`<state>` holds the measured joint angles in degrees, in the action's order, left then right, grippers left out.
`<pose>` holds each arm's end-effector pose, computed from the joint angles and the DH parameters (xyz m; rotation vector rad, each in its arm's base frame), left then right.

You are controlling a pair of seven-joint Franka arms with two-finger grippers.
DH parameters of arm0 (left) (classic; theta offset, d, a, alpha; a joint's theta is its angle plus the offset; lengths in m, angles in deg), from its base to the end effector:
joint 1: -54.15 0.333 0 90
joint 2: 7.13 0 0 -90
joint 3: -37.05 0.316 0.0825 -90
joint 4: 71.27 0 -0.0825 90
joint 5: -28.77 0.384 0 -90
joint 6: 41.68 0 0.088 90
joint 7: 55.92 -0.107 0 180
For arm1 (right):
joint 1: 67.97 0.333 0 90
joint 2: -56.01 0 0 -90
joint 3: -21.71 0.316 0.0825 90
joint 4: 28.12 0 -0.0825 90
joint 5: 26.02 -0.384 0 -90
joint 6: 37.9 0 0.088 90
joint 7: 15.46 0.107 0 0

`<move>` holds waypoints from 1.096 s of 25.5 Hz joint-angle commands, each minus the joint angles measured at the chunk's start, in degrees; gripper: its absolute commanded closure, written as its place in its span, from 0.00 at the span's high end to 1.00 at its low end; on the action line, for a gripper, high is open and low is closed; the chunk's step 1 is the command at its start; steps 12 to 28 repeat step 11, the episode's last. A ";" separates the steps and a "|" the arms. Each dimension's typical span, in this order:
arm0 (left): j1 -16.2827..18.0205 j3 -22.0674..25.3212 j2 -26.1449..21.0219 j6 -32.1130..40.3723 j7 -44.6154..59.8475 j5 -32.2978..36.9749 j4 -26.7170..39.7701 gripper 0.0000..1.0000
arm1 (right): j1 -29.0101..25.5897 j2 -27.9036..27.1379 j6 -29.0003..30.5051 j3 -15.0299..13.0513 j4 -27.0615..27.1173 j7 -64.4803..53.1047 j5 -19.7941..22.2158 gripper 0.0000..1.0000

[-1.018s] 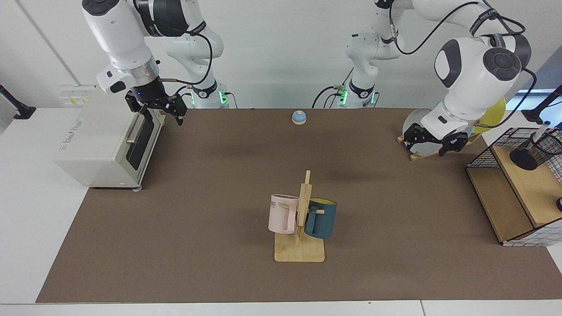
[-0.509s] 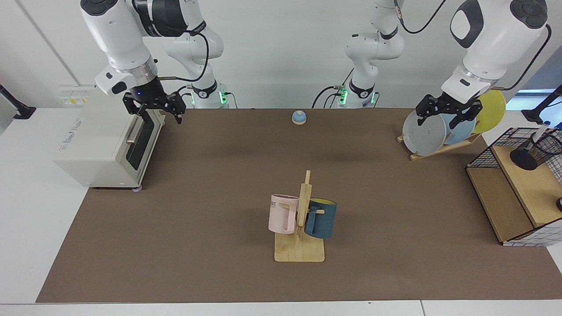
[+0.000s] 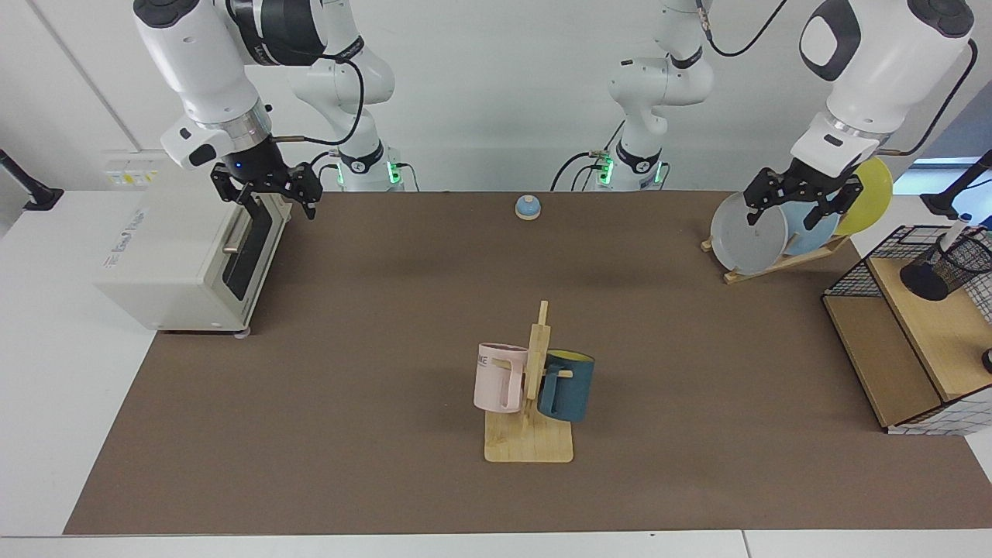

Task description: Put markers into pen holder

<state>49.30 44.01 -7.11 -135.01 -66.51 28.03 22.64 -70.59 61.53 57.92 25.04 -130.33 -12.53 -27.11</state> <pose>0.5577 0.0192 0.5974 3.1192 -0.2300 -0.0130 0.5290 0.0097 0.5843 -3.1280 0.0643 0.0246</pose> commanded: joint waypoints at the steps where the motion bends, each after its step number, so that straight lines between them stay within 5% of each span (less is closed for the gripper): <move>1: -1.21 0.34 -3.09 4.12 0.83 -0.14 -5.22 1.00 | -0.54 0.46 0.42 0.09 -0.62 0.59 -0.14 1.00; 28: -1.47 0.34 -3.10 3.42 0.92 -0.14 -5.22 1.00 | -1.16 0.64 0.33 0.09 -0.62 0.07 0.13 1.00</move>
